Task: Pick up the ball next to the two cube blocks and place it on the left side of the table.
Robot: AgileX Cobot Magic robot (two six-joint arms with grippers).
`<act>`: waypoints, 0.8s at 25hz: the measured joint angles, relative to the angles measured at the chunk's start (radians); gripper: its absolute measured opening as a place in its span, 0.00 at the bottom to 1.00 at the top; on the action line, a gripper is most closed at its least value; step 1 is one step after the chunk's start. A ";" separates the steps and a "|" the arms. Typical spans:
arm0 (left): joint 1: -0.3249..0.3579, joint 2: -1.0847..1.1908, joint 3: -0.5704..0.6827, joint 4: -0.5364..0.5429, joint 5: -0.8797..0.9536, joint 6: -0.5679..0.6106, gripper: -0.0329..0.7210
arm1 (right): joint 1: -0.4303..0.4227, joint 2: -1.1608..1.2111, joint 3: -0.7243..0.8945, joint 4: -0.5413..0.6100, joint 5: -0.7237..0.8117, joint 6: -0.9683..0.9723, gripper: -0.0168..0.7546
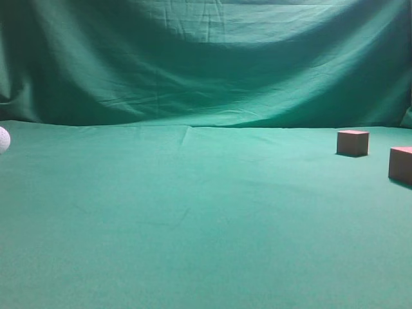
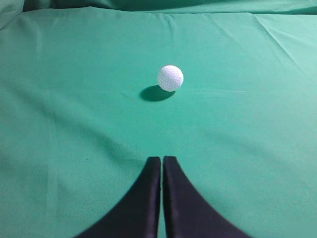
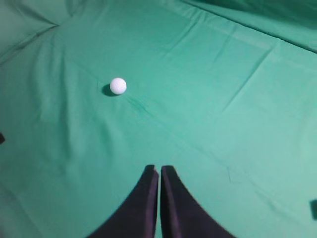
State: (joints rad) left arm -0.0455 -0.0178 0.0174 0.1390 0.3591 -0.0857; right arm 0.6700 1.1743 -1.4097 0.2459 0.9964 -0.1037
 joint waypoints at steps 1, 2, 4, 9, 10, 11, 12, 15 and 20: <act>0.000 0.000 0.000 0.000 0.000 0.000 0.04 | 0.000 -0.056 0.054 -0.002 -0.022 -0.015 0.02; 0.000 0.000 0.000 0.000 0.000 0.000 0.04 | 0.000 -0.099 0.114 -0.002 -0.041 -0.037 0.02; 0.000 0.000 0.000 0.000 0.000 0.000 0.04 | 0.000 -0.191 0.228 -0.002 -0.082 -0.070 0.02; 0.000 0.000 0.000 0.000 0.000 0.000 0.04 | 0.000 -0.379 0.452 -0.036 -0.179 -0.084 0.02; 0.000 0.000 0.000 0.000 0.000 0.000 0.04 | 0.000 -0.418 0.494 -0.058 -0.199 -0.077 0.02; 0.000 0.000 0.000 0.000 0.000 0.000 0.04 | 0.000 -0.457 0.534 -0.081 -0.223 -0.056 0.02; 0.000 0.000 0.000 0.000 0.000 0.000 0.04 | 0.000 -0.496 0.568 -0.114 -0.244 -0.014 0.02; 0.000 0.000 0.000 0.000 0.000 0.000 0.04 | -0.052 -0.607 0.693 -0.178 -0.301 0.085 0.02; 0.000 0.000 0.000 0.000 0.000 0.000 0.04 | -0.230 -0.789 0.902 -0.199 -0.425 0.113 0.02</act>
State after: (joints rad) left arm -0.0455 -0.0178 0.0174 0.1390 0.3591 -0.0857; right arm 0.4404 0.3856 -0.5079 0.0468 0.5713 0.0089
